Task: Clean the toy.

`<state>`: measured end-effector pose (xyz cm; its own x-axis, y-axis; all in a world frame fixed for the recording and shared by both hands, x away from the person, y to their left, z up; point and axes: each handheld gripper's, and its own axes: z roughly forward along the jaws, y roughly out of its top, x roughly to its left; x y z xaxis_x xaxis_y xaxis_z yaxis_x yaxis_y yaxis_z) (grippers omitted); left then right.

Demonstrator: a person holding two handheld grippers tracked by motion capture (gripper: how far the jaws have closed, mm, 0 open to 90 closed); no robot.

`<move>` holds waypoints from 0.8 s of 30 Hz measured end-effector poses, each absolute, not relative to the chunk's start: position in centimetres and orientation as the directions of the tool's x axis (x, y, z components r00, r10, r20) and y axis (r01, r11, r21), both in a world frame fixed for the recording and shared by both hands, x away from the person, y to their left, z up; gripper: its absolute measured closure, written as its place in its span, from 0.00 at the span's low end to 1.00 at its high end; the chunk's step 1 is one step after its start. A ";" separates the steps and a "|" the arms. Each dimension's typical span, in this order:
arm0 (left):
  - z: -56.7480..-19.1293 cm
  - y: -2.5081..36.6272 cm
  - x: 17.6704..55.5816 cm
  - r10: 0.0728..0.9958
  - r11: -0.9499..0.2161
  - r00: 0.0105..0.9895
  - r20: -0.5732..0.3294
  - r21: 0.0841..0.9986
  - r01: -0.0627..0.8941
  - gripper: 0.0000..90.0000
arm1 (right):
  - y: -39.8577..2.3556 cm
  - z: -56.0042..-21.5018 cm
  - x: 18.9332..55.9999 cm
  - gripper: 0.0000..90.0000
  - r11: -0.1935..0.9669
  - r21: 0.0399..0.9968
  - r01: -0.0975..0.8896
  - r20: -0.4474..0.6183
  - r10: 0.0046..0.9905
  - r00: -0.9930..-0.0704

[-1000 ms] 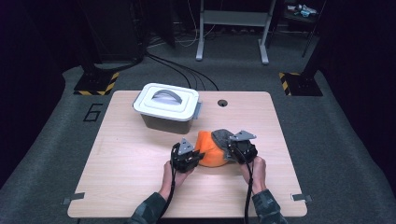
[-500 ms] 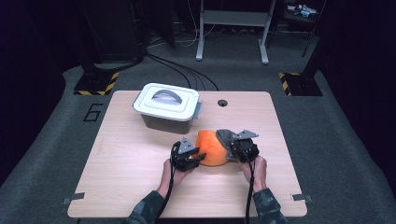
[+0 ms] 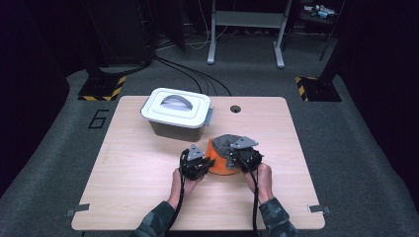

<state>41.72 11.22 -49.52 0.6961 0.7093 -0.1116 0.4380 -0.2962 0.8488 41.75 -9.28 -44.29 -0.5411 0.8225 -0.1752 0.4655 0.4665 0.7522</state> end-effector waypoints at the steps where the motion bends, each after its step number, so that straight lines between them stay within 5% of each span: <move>1: -49.5 11.1 41.7 0.712 -0.296 0.694 -0.109 0.849 0.437 0.88 | -9.8 -44.4 41.9 0.89 0.450 0.751 0.482 -0.162 0.835 -0.527; 9: -49.5 11.0 42.0 0.707 -0.291 0.698 -0.118 0.851 0.438 0.87 | -13.3 -46.6 43.0 0.90 0.394 0.721 0.569 -0.123 0.882 -0.455; 14: -48.6 11.0 42.1 0.715 -0.324 0.695 -0.076 0.845 0.426 0.54 | -13.3 -46.8 43.2 0.89 0.400 0.718 0.570 -0.130 0.881 -0.455; 19: -48.8 10.7 42.3 0.704 -0.341 0.707 -0.070 0.840 0.423 0.76 | -13.5 -46.4 43.2 0.89 0.387 0.721 0.575 -0.117 0.885 -0.450; 24: -48.9 10.7 42.3 0.707 -0.333 0.703 -0.074 0.842 0.424 0.77 | -12.7 -44.1 41.9 0.89 0.405 0.768 0.497 -0.152 0.868 -0.473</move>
